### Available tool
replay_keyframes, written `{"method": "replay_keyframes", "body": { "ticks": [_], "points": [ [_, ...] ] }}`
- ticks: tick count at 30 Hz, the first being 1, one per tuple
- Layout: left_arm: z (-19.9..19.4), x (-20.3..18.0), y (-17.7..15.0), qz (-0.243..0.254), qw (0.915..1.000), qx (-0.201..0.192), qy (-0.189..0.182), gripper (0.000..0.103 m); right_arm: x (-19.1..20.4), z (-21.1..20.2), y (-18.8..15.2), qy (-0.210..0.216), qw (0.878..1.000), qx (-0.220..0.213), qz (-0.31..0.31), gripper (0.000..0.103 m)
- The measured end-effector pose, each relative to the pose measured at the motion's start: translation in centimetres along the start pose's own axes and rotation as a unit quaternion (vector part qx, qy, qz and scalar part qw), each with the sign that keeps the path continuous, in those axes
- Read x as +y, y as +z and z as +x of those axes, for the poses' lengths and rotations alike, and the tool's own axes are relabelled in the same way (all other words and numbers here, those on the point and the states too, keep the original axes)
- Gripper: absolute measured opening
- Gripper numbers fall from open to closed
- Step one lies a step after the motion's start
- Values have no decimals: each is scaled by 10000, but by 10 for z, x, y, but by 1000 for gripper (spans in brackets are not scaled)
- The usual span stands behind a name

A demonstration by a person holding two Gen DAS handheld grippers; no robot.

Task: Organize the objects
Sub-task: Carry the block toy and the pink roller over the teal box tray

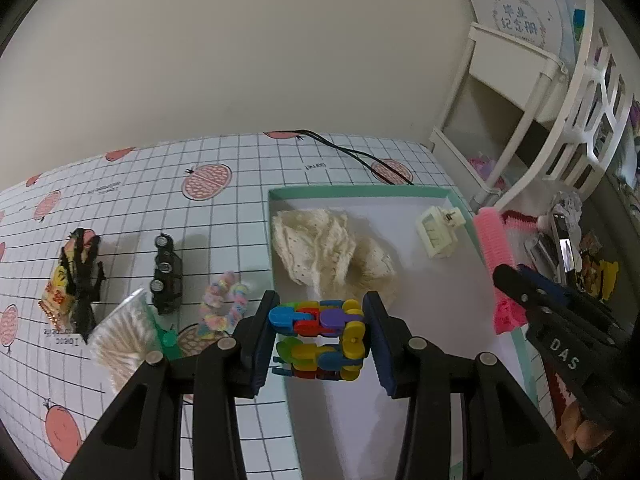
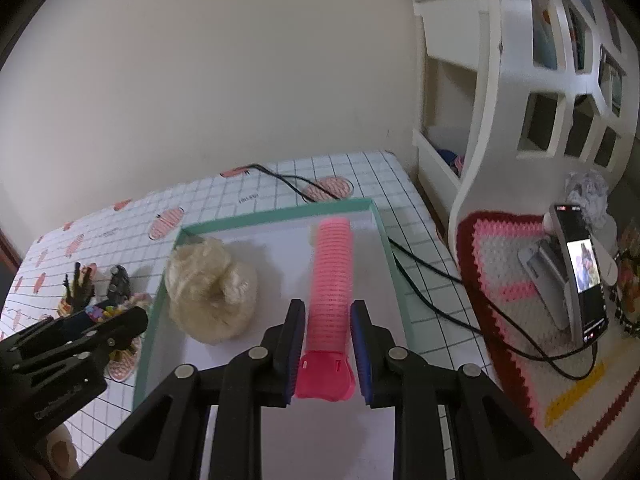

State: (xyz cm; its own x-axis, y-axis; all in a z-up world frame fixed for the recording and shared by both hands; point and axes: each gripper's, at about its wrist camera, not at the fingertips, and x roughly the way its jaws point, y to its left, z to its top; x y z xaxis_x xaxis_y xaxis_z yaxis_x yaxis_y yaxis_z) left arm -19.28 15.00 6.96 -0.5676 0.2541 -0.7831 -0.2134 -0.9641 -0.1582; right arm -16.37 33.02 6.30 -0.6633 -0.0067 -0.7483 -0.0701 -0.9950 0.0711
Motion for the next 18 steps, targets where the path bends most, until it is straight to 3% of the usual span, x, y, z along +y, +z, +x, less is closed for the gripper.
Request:
{"method": "replay_keyframes", "body": {
  "ticks": [18],
  "points": [
    [29,-16,-14,230,9990,383,-90,44,-9,30,-15,-173,9989,443,-31,25]
  ]
}}
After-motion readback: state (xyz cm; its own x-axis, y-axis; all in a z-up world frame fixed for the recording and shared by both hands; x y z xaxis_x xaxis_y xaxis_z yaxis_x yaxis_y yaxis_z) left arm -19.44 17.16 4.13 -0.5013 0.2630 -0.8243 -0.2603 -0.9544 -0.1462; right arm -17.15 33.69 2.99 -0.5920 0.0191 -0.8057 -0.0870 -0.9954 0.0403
